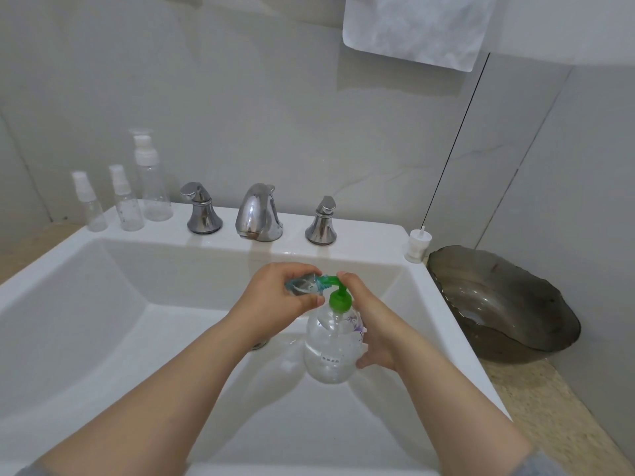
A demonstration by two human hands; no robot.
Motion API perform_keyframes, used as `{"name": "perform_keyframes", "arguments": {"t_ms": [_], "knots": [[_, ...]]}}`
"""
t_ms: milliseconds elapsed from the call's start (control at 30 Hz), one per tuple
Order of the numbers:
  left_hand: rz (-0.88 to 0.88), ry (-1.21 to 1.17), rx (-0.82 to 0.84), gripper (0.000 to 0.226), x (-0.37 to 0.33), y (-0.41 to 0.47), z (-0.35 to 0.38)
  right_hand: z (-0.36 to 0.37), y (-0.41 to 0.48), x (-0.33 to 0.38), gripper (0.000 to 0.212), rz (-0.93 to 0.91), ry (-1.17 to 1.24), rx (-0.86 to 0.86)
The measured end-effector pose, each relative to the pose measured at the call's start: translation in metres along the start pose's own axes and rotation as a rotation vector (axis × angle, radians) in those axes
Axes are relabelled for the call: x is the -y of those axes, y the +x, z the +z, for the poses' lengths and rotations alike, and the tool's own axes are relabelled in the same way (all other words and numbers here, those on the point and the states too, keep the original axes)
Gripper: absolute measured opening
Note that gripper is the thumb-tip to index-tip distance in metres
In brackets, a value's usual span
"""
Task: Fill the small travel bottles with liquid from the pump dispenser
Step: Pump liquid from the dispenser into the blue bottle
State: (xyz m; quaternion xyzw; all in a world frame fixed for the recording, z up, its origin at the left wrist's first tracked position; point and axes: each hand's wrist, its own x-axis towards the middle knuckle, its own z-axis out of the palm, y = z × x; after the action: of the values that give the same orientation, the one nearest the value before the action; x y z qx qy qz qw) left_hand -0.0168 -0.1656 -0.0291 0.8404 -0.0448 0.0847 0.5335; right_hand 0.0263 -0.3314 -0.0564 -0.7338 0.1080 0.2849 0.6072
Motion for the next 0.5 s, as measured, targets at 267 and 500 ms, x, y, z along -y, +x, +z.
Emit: {"name": "perform_keyframes", "arguments": {"t_ms": [267, 500], "knots": [[0.017, -0.003, -0.015, 0.031, -0.0022, 0.0013, -0.0008, -0.0026, -0.0027, 0.0058, 0.065, 0.034, 0.029, 0.021], [0.006, -0.025, -0.012, 0.029, -0.0022, 0.0004, -0.0001, -0.0031, 0.0028, 0.0038, 0.069, 0.015, 0.03, 0.008]]}}
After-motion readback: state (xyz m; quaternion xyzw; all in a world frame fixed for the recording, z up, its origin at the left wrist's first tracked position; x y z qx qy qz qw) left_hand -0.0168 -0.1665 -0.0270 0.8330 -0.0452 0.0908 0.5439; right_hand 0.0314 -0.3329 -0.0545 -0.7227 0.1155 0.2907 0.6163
